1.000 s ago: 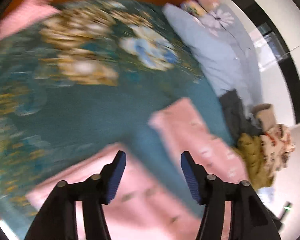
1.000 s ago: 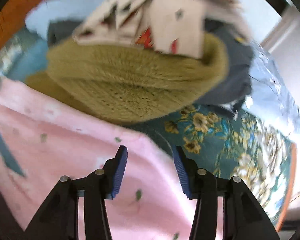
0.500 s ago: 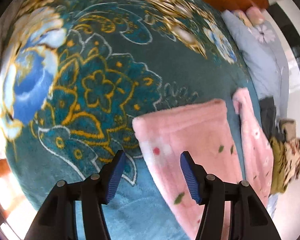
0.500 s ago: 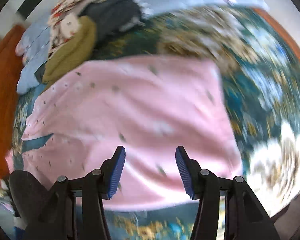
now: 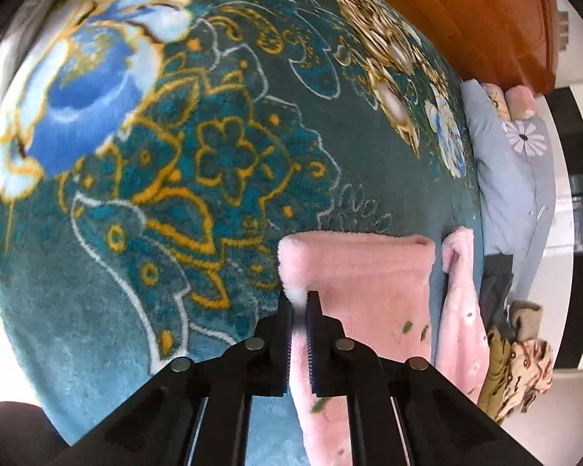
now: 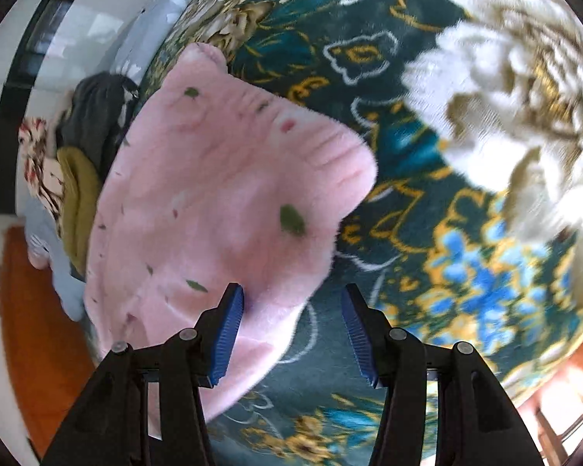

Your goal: Fold clothes

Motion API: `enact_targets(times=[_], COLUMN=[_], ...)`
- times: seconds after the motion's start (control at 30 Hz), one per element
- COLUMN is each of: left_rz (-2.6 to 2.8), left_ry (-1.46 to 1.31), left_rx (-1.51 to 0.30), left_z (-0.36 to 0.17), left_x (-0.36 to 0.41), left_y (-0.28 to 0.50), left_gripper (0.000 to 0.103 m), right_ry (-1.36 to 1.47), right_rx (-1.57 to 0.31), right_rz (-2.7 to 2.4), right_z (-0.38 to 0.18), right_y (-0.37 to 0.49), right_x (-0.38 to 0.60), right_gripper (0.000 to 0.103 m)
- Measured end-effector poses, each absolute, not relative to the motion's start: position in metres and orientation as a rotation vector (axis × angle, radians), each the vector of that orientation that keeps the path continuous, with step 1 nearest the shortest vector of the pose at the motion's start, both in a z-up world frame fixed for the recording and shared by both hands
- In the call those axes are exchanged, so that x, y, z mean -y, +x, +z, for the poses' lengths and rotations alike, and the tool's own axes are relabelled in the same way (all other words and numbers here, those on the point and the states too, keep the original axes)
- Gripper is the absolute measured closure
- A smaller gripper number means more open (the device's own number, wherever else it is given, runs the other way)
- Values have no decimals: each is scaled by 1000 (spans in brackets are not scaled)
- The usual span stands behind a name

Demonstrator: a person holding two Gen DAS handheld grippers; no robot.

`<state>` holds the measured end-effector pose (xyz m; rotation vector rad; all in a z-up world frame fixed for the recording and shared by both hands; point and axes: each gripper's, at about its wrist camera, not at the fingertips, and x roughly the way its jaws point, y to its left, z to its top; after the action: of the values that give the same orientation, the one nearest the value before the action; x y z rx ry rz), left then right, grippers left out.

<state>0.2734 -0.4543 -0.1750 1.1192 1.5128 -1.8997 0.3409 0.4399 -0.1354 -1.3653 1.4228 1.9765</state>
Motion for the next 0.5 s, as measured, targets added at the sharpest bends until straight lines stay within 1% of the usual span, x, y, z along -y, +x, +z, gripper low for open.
enact_targets(times=[0.03,0.07,0.1,0.13,0.23,0.33,0.5], left_rz=[-1900,-1903,-1910,-1918,-1939,-1948,-1944], left_ry=[1113,1112,1109,1107,1091,1099,1139], left_rx=[-1512,-1506,-1498,-1490,-1505,-1532,-1502], left_z=[-173,-170,-167,-164,-153,-144,-136], left_x=[454,453,453,452,453,453,449], left_y=[275,276,275,274,267,254,234], left_gripper=[97,98,98,98,98,98,98], right_ry=[-1353,-1343,-1335,-1332,-1322,-1323,-1396], right_rx=[-1403,-1386,-1375,-1363,-1351,-1289,-1128], right_rz=[1973,1971,1972,1969,2026,2140,2170], right_z=[-132,-128,-122,-116,-86,-49,-44], right_y=[339,338,336,333,312,269,173], right_x=[-440,-441,-441,-442,-441,-438,-434], right_gripper=[55,79,93,99,99,99,99])
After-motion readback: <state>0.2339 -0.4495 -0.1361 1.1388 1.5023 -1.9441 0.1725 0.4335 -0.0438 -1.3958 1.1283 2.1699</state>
